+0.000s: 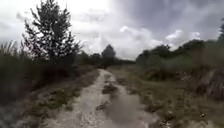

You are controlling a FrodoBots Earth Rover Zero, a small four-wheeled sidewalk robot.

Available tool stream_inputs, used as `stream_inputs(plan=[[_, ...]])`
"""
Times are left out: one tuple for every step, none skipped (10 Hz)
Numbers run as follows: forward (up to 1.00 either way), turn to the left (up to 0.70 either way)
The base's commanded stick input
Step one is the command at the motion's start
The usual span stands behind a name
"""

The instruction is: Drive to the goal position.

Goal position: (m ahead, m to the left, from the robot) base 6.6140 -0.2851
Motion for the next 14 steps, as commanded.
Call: stream_inputs(plan=[[0.70, 0.00], [0.70, 0.00], [0.70, 0.00], [0.70, 0.00], [0.70, 0.00], [0.70, 0.00], [0.70, 0.00], [0.70, 0.00], [0.70, 0.00], [0.70, 0.00], [0.70, 0.00], [0.70, 0.00], [0.70, 0.00], [0.70, 0.00]])
